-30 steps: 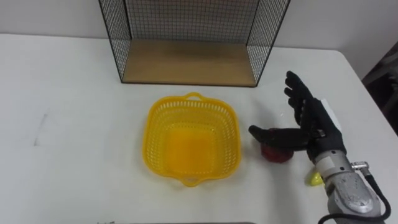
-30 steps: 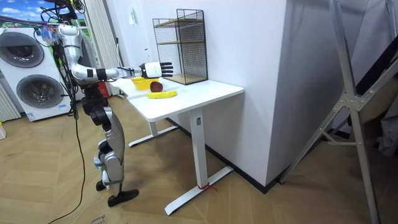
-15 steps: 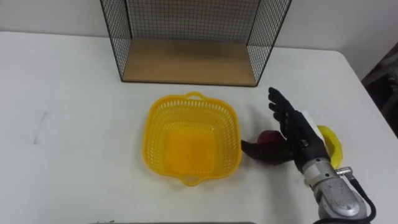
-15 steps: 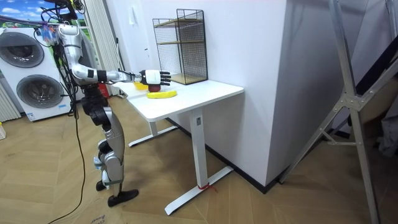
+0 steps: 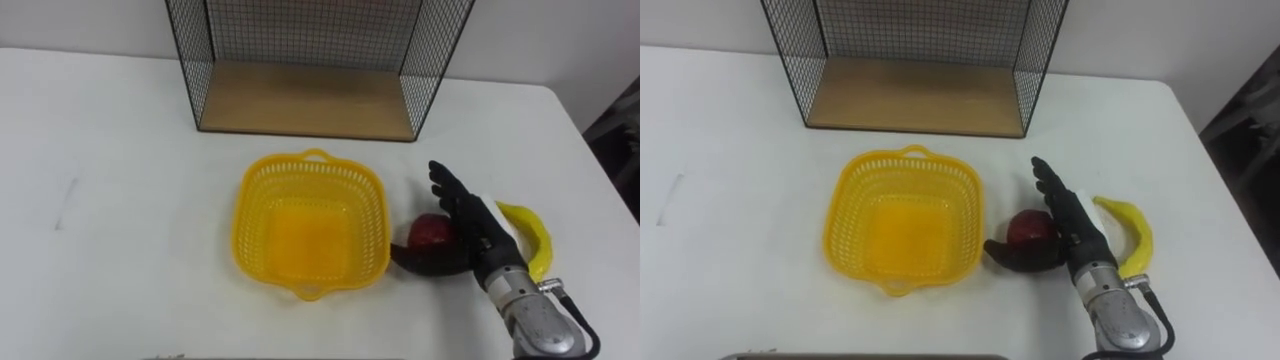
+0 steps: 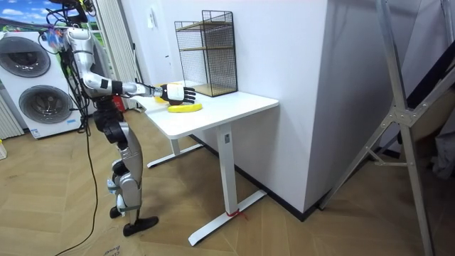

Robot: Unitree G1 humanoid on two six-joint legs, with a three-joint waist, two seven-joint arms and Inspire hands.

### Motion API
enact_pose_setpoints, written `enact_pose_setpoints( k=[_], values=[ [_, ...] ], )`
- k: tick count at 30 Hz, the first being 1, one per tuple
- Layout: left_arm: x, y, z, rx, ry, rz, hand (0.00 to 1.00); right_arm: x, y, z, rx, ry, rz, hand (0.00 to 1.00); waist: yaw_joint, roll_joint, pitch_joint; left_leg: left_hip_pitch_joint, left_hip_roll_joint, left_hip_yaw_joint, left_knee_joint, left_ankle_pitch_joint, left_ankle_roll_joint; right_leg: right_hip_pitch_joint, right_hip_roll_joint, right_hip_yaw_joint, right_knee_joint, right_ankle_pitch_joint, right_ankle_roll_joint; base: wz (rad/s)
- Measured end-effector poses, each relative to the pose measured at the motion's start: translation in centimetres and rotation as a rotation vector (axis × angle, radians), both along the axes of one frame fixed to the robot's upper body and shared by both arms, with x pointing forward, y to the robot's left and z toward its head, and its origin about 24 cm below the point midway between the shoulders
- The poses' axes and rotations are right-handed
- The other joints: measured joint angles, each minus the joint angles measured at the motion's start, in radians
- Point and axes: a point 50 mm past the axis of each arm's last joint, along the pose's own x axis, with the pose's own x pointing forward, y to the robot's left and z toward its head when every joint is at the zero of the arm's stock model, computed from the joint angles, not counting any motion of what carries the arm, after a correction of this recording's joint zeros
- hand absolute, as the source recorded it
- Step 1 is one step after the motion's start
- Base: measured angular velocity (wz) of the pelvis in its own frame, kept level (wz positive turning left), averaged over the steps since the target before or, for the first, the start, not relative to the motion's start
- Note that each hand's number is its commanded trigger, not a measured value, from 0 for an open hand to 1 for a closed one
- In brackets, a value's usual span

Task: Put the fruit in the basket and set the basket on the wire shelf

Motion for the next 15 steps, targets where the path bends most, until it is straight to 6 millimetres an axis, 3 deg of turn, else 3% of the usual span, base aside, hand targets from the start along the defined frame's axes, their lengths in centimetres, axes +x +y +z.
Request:
enact_pose_setpoints(
  k=[15],
  values=[
    [-0.61,0.37,0.06,-0.022,0.023,0.019,0.0,-0.32,-0.03,-0.37,-0.186,0.0,0.059,0.0,-0.001,-0.006,0.0003,-0.002,-0.002,-0.001,0.007,0.0,0.0,0.002,-0.002,-0.001,0.002,0.0,0.0,0.01]
  ],
)
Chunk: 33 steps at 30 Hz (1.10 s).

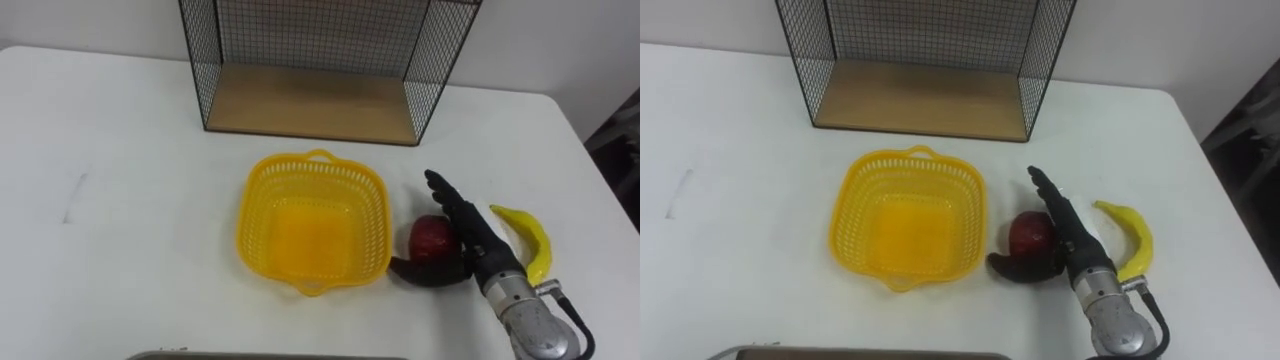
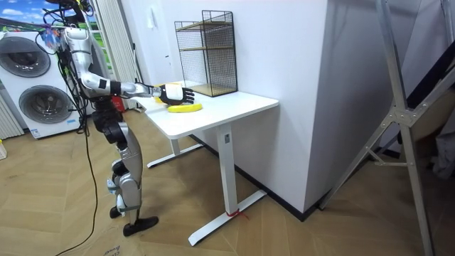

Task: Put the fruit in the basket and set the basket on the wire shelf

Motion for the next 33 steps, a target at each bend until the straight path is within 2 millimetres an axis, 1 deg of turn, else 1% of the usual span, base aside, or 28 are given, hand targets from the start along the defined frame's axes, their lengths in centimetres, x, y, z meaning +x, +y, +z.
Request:
enact_pose_setpoints(
  k=[1,2,3,4,6,9,13,16,20,27,30,33],
  values=[
    [0.0,0.0,0.0,0.001,0.0,0.0,0.0,0.0,0.0,0.0,-0.007,0.0,0.002,0.0,-0.001,0.0,-0.0001,0.0,0.0,0.0,0.0,0.0,0.0,0.0,0.0,0.0,0.0,0.0,0.0,0.0],
    [0.0,0.1,0.0,0.002,-0.002,-0.001,0.0,0.0,0.0,0.0,-0.012,0.0,0.003,0.53,-0.002,0.0,-0.0002,0.0,-0.001,0.001,0.0,0.0,0.0,0.0,-0.001,0.0,0.0,0.0,0.0,0.0],
    [0.0,0.1,0.0,0.002,-0.003,-0.001,0.0,-0.1,0.0,-0.1,-0.013,-0.001,0.003,0.68,-0.002,0.0,-0.0002,0.001,-0.001,0.001,0.001,0.0,0.0,0.0,-0.001,0.0,0.0,0.0,0.0,0.0],
    [0.1,0.1,0.0,0.002,-0.005,-0.001,0.0,-0.2,0.0,-0.1,-0.016,-0.001,0.001,1.0,-0.002,0.001,-0.0005,0.001,-0.001,0.001,0.001,0.0,0.0,0.001,-0.001,0.0,0.0,0.0,0.0,0.0],
    [0.1,0.1,0.1,0.003,-0.01,0.002,0.0,-0.3,-0.1,-0.2,-0.018,0.0,0.002,1.0,-0.002,0.001,-0.0007,0.001,-0.001,0.0,0.001,0.0,0.0,0.001,-0.002,0.0,0.0,0.0,0.0,0.0],
    [0.1,0.3,0.1,0.008,-0.02,0.02,0.0,-0.3,-0.3,-0.1,-0.049,-0.011,-0.003,1.0,-0.002,0.002,-0.0031,0.001,-0.001,-0.002,0.002,0.0,0.0,0.001,-0.003,0.0,0.0,0.0,0.0,0.0],
    [0.5,0.4,0.2,0.009,-0.03,0.017,0.0,-0.2,-1.2,0.2,-0.14,-0.036,-0.037,1.0,-0.003,0.003,-0.0041,0.0,-0.002,-0.008,0.004,0.0,0.0,0.003,-0.008,0.0,0.0,0.0,0.0,0.01],
    [0.8,0.4,0.3,0.013,-0.047,0.013,0.0,-0.2,-1.3,0.1,-0.205,-0.046,-0.036,1.0,-0.003,0.003,-0.0045,0.0,-0.003,-0.009,0.005,0.0,0.0,0.004,-0.006,0.0,0.0,0.0,0.0,0.01],
    [1.0,0.4,0.3,0.016,-0.055,0.011,0.0,-0.2,-1.5,0.1,-0.242,-0.057,-0.05,1.0,-0.004,0.003,-0.005,0.0,-0.004,-0.009,0.005,0.0,0.0,0.004,-0.005,0.0,0.0,0.0,0.0,0.0],
    [1.2,0.5,0.4,0.024,-0.068,0.008,0.0,-0.3,-1.6,0.0,-0.246,-0.061,-0.063,1.0,-0.003,0.004,-0.0056,0.0,-0.004,-0.009,0.007,0.0,0.001,0.004,-0.005,-0.001,0.0,0.001,0.001,0.0],
    [1.2,0.5,0.4,0.035,-0.072,0.009,0.0,-0.2,-1.6,0.2,-0.219,-0.068,-0.073,1.0,-0.004,0.004,-0.006,0.0,-0.004,-0.009,0.007,0.0,0.001,0.005,-0.005,-0.006,0.001,0.001,0.001,0.0],
    [1.0,0.5,0.4,0.039,-0.067,0.013,0.0,-0.1,-1.8,0.3,-0.186,-0.072,-0.094,1.0,-0.008,0.011,-0.0072,0.001,-0.005,-0.007,0.005,0.002,0.003,0.006,-0.007,-0.001,0.002,0.001,0.001,0.0]
  ],
)
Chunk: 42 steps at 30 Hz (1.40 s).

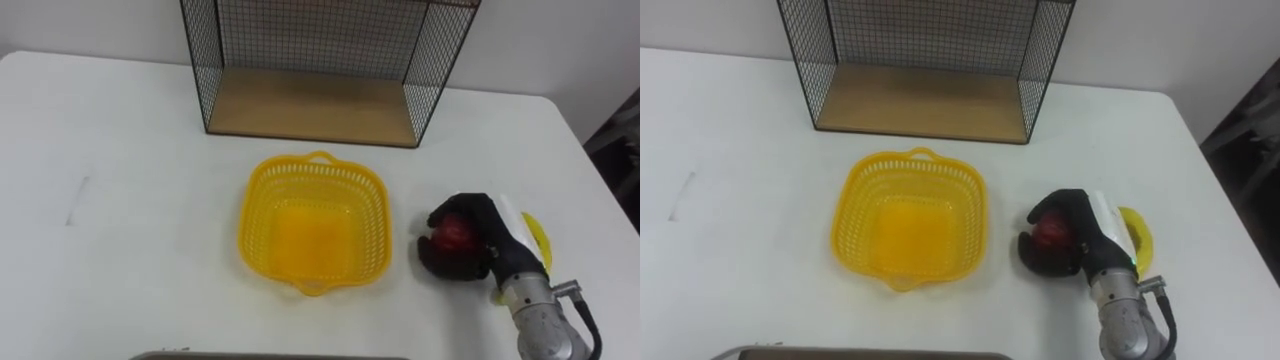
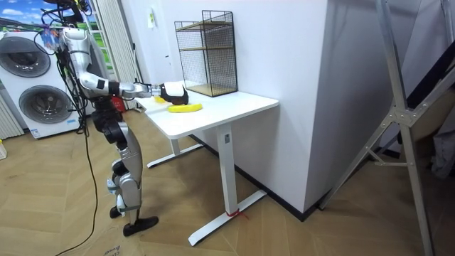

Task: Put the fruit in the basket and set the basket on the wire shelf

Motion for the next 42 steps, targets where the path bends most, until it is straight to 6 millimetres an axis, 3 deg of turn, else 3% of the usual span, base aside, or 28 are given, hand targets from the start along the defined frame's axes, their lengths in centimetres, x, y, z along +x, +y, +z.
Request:
enact_pose_setpoints(
  k=[6,9,14,20,27,32,37,42],
  values=[
    [-0.4,-0.4,-0.1,-0.002,0.009,0.003,0.0,0.5,0.0,1.6,0.005,-0.059,-0.006,1.0,-0.016,0.014,0.0042,0.004,-0.002,0.01,-0.014,0.007,0.004,-0.004,-0.001,0.003,0.001,0.001,0.001,-0.02],
    [-0.1,-0.6,-0.2,-0.007,0.002,0.001,0.0,1.0,0.5,3.5,0.013,-0.137,0.014,1.0,-0.017,0.014,0.0057,0.002,-0.001,0.01,-0.015,0.009,0.002,-0.006,0.001,0.003,0.001,0.001,0.001,0.0],
    [0.1,-1.2,-0.6,-0.024,0.034,-0.026,0.0,1.5,2.2,8.3,0.015,-0.345,0.086,1.0,-0.008,0.02,0.0096,-0.009,-0.001,0.013,-0.015,0.009,0.002,-0.021,0.002,0.003,0.004,0.002,0.0,-0.01],
    [0.4,-1.2,-0.7,-0.025,0.037,-0.034,0.0,2.5,3.1,11.0,0.017,-0.461,0.126,1.0,0.003,0.017,0.0084,-0.011,-0.002,0.013,-0.015,0.009,0.002,-0.023,0.002,0.003,0.002,0.002,0.001,0.0],
    [0.7,-1.4,-0.8,-0.031,0.055,-0.073,0.0,2.5,5.4,11.0,0.048,-0.451,0.232,1.0,0.026,0.014,0.0064,-0.015,0.0,0.014,-0.015,0.009,0.002,-0.027,0.004,0.009,-0.002,0.002,0.001,-0.01],
    [0.9,-1.4,-0.8,-0.039,0.052,-0.076,0.0,2.0,7.7,11.6,0.067,-0.45,0.355,1.0,0.067,0.015,0.0066,-0.018,0.003,0.025,-0.018,0.009,0.002,-0.037,0.01,0.026,-0.002,0.007,-0.001,-0.09],
    [1.0,-1.6,-0.8,-0.047,0.055,-0.099,0.0,1.9,9.7,11.3,0.085,-0.407,0.465,1.0,0.073,0.017,0.0082,-0.018,0.003,0.01,-0.023,0.009,0.002,-0.035,0.01,0.023,-0.003,0.007,-0.001,0.05],
    [1.0,-1.6,-0.8,-0.048,0.063,-0.125,0.0,1.7,10.4,10.9,0.089,-0.37,0.509,1.0,0.074,0.017,0.0123,-0.017,0.002,0.001,-0.024,0.009,0.002,-0.028,0.009,0.016,-0.004,0.007,0.0,0.06]
  ],
)
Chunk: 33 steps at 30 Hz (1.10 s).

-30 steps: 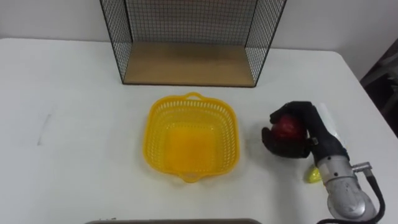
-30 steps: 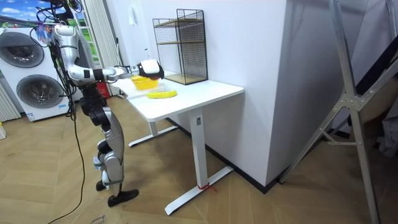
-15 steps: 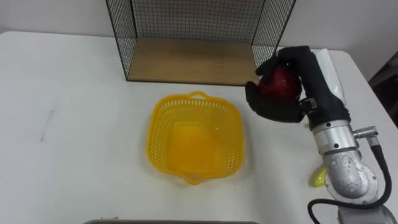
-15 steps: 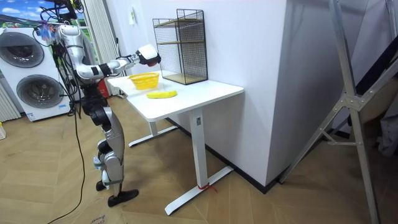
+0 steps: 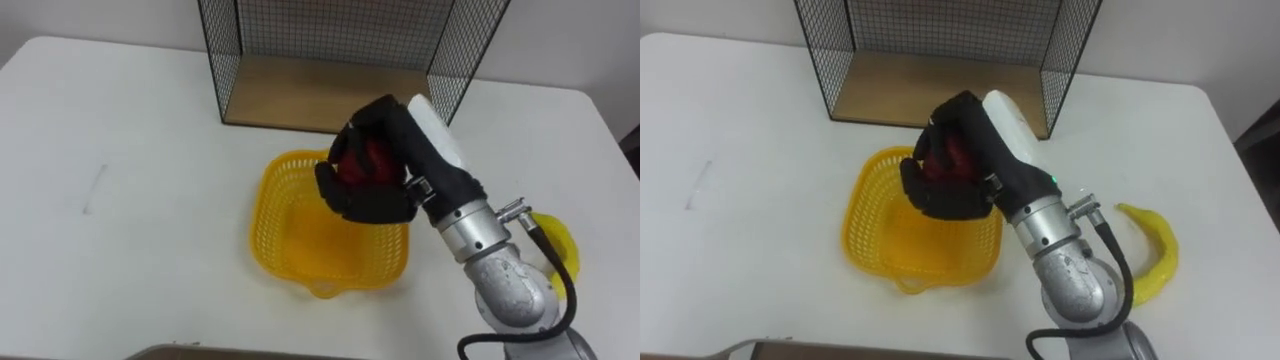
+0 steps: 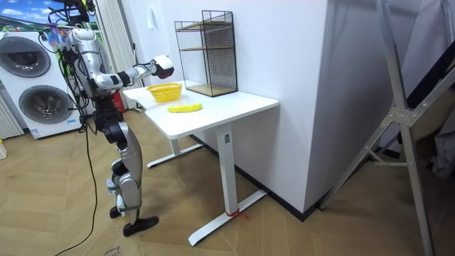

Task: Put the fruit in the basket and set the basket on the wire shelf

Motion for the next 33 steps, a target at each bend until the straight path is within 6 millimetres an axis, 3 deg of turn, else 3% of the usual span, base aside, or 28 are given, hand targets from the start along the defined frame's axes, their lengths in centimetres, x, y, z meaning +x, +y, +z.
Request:
enact_pose_setpoints(
  k=[1,3,4,11,24,33],
  values=[
    [0.0,-0.1,0.0,-0.001,0.001,-0.01,0.0,0.0,0.1,-0.1,-0.004,0.007,0.013,1.0,0.0,0.0,0.0019,0.0,0.0,-0.001,0.0,0.0,0.0,0.0,0.0,0.0,0.0,0.0,0.0,0.04],
    [0.1,-0.1,0.0,-0.002,0.002,-0.021,0.0,-0.1,0.2,-0.2,-0.011,0.018,0.026,0.11,0.0,-0.001,0.0052,-0.001,0.0,-0.004,0.0,0.0,0.0,0.0,0.0,-0.003,0.0,0.0,0.0,0.03],
    [0.2,-0.1,0.0,-0.003,0.002,-0.026,0.0,-0.1,0.2,-0.3,-0.017,0.027,0.035,0.0,0.0,-0.001,0.0064,-0.001,0.0,-0.005,0.0,0.0,0.0,0.0,0.0,-0.004,0.0,0.0,0.0,0.0],
    [0.9,-0.4,0.0,-0.008,-0.011,-0.054,0.0,-0.4,1.1,-0.7,-0.034,0.062,0.099,0.0,0.021,0.003,0.0082,-0.001,0.0,-0.004,0.001,0.0,0.0,0.0,0.0,-0.003,0.0,0.0,0.0,0.0],
    [1.3,-0.4,0.1,-0.005,-0.023,-0.055,0.0,-0.4,1.2,-1.3,-0.054,0.108,0.121,0.0,0.018,0.017,0.0049,0.0,-0.002,-0.004,0.0,0.001,-0.001,0.009,-0.001,-0.003,-0.013,0.002,0.001,0.0],
    [1.1,-0.3,0.0,0.003,-0.021,-0.053,0.0,-0.2,0.7,-1.4,-0.049,0.106,0.089,0.0,0.006,0.005,0.0013,0.005,-0.001,0.004,-0.002,0.001,-0.001,0.01,0.0,0.001,-0.013,0.002,0.001,-0.01]
  ],
)
